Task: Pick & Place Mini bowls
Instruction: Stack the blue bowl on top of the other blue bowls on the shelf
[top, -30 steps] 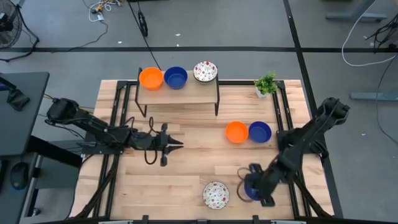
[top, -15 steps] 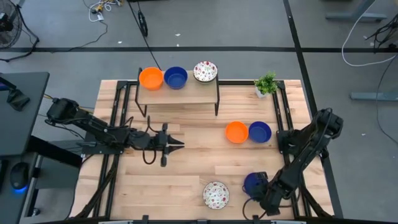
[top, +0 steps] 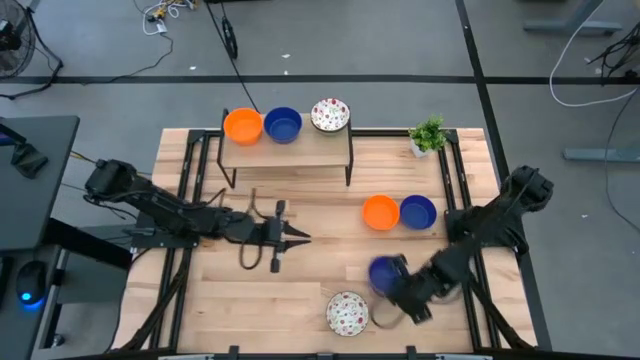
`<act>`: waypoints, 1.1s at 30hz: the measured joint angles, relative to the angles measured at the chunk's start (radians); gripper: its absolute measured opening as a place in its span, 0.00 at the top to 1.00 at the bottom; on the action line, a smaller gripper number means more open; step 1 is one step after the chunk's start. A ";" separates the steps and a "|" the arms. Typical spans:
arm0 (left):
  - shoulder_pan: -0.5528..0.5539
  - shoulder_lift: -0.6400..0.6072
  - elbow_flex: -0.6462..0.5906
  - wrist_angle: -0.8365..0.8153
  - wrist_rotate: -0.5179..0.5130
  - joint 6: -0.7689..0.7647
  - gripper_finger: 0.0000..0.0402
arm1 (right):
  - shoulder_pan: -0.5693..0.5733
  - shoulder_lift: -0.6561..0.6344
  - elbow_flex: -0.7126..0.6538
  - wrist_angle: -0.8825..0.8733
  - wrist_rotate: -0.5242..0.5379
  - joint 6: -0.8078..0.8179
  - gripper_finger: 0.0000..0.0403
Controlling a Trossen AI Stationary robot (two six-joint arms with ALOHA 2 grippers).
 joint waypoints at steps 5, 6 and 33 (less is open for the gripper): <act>0.096 0.058 0.108 -0.178 0.187 0.058 0.80 | -0.208 -0.037 0.058 0.008 0.004 -0.319 0.99; 0.116 0.066 0.130 -0.205 0.230 0.073 0.77 | -0.247 -0.037 0.071 0.009 0.003 -0.380 0.98; 0.405 0.108 0.289 -0.608 0.509 0.435 0.56 | -0.725 0.057 0.097 0.347 -0.192 -1.039 0.98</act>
